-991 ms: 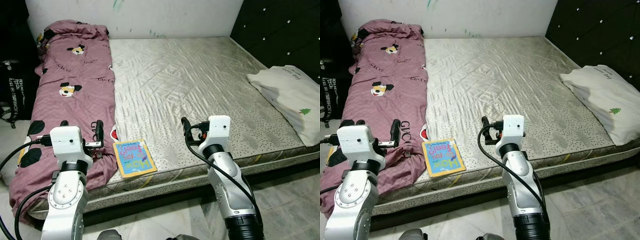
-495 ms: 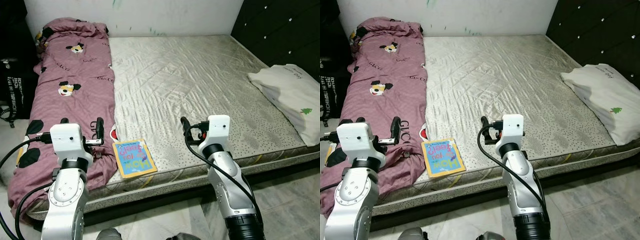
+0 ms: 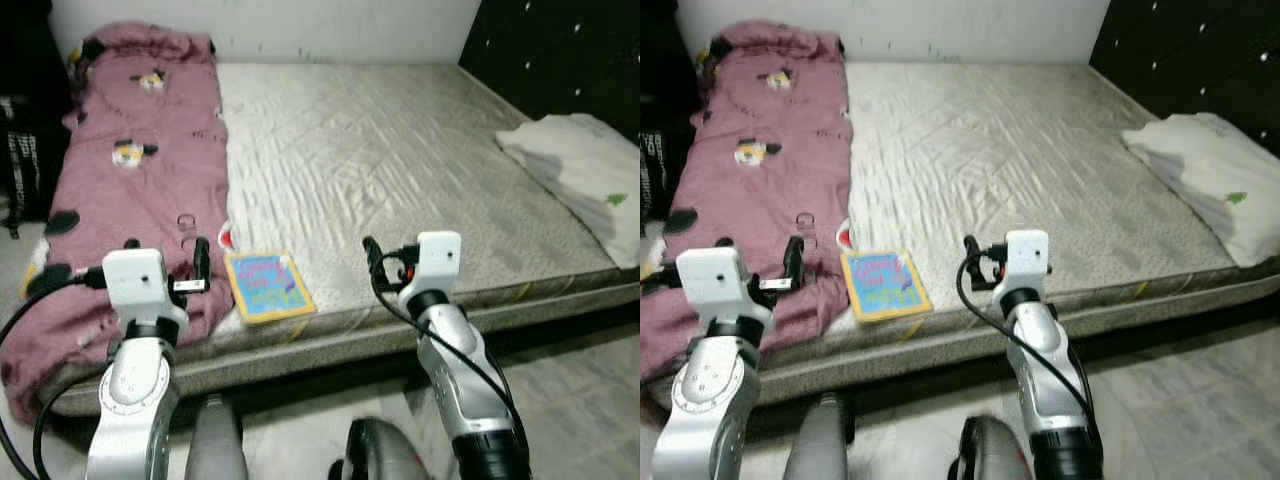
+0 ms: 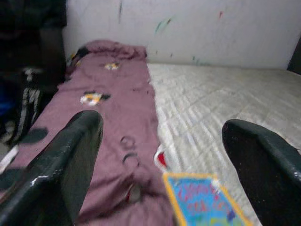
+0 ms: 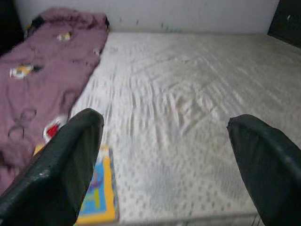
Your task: Clean up the room
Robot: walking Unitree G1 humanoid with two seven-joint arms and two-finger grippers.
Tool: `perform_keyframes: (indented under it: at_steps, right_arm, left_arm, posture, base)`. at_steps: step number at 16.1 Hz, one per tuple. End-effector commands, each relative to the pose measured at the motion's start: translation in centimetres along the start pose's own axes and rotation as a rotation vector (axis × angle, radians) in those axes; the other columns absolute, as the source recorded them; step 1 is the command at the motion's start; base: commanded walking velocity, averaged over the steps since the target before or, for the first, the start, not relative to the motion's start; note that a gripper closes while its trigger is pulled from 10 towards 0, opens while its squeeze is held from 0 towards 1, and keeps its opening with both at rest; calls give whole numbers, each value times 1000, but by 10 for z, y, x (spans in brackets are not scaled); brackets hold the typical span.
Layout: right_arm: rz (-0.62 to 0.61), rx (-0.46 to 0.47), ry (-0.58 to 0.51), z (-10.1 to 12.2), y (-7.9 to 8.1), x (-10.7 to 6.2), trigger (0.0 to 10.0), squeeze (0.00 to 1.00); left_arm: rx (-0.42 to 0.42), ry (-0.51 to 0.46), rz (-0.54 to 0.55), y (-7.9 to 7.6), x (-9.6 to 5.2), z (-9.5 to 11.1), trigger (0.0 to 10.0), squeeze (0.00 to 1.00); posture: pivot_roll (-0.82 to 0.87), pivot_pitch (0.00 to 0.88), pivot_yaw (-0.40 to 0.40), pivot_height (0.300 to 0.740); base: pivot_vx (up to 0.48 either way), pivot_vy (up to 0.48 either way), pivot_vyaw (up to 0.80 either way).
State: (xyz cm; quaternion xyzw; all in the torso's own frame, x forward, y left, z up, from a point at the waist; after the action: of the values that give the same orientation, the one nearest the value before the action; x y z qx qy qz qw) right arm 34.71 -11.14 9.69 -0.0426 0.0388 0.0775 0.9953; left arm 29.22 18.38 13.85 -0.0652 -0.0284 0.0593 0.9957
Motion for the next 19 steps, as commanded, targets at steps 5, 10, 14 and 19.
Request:
perform_keyframes:
  at_steps: [5, 10, 14, 19]
  right_arm:
    - [11, -2, -13, 7, 2, 3, 10000, 0]
    - [14, 0, -9, 6, 3, 4, 10000, 0]
    - [35, -31, -17, 8, 8, 4, 10000, 0]
    - [25, -13, -9, 6, 6, 4, 10000, 0]
  left_arm:
    - [-7, -5, 6, 0, 1, 2, 10000, 0]
    - [-9, -3, 3, 0, 2, 2, 10000, 0]
    - [-9, -1, 2, 0, 2, 2, 10000, 0]
    - [-10, 2, 0, 0, 2, 1, 10000, 0]
  posture:
    - [112, 0, -82, 614]
    - [114, 0, -82, 614]
    - [115, 0, -82, 614]
    - [111, 0, -79, 614]
  base:
    - [0, 0, 0]
    - [103, 0, 0]
    - [261, 0, 348]
    - [260, 0, 271]
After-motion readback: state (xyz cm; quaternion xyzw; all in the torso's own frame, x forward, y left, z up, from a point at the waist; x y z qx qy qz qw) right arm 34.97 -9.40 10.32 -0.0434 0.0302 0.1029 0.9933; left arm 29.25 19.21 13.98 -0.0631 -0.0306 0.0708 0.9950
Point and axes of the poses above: a point about 5 cm out from each wrist's last joint towards the gripper, its own x axis pointing out of the wrist towards the gripper, its own z axis along the axis of the wrist's last joint, y = z × x, the point moved 6 cm from there along x, pointing out of the wrist towards the gripper, and after that the axes turned 9 degrees about -x, right-handed, at the moved point
